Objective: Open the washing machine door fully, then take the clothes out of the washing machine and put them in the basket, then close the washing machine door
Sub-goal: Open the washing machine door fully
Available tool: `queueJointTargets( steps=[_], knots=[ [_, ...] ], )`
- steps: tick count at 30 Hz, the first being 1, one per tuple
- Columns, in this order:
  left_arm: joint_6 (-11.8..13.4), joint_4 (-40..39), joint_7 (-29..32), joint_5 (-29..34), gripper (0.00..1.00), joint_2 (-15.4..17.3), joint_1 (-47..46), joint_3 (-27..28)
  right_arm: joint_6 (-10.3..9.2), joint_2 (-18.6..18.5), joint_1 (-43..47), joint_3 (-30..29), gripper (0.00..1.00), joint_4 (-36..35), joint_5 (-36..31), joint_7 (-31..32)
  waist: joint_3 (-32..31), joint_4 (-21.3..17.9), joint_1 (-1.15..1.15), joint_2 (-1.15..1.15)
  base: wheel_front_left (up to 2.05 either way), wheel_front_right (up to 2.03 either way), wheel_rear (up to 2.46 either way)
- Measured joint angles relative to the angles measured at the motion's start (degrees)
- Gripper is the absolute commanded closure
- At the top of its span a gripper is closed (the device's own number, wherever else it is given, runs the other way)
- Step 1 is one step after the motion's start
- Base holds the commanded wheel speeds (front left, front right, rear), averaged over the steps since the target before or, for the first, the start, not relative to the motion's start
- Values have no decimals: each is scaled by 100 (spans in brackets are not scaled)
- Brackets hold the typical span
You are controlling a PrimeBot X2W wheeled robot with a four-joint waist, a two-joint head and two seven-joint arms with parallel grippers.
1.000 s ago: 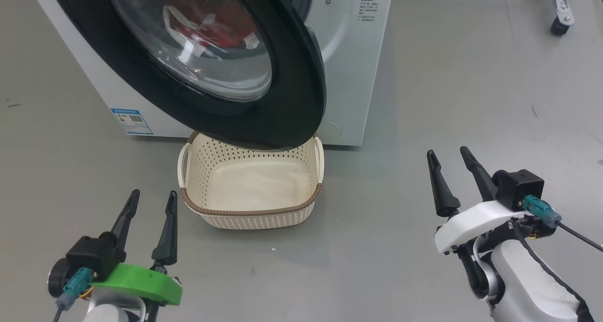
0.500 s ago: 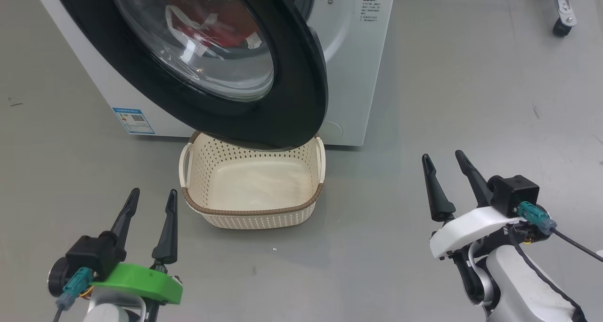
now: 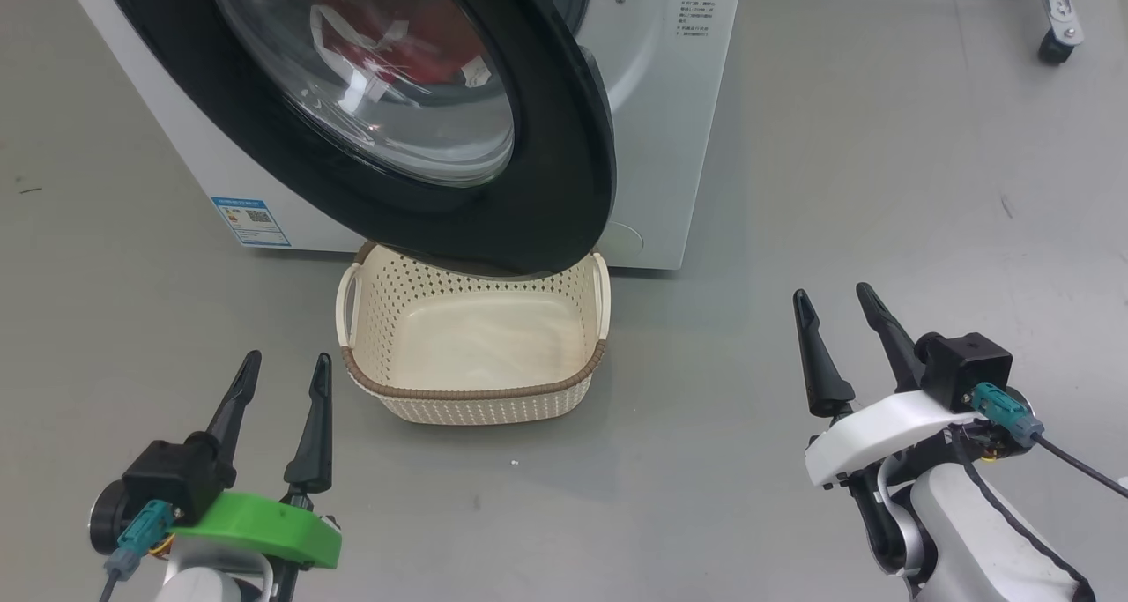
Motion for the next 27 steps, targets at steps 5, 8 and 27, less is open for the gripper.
queueJointTargets(
  steps=[5, 8, 27],
  knots=[
    [0, -3, 0, 0, 0, 0, 2, -2, 0, 0, 8, -1, 0, -12, -25, 0, 8, 5, 0, 0, 0, 0, 0],
    [0, -5, 0, 0, 0, 0, 2, -3, 0, -1, 10, -2, 0, -15, -27, 0, 10, 6, 0, 0, 0, 0, 0],
    [0, -56, 0, 0, 0, -4, 8, -92, -51, -11, 80, -86, 0, -143, -105, -5, 107, 38, 0, 0, 0, 0, 0]
  ],
)
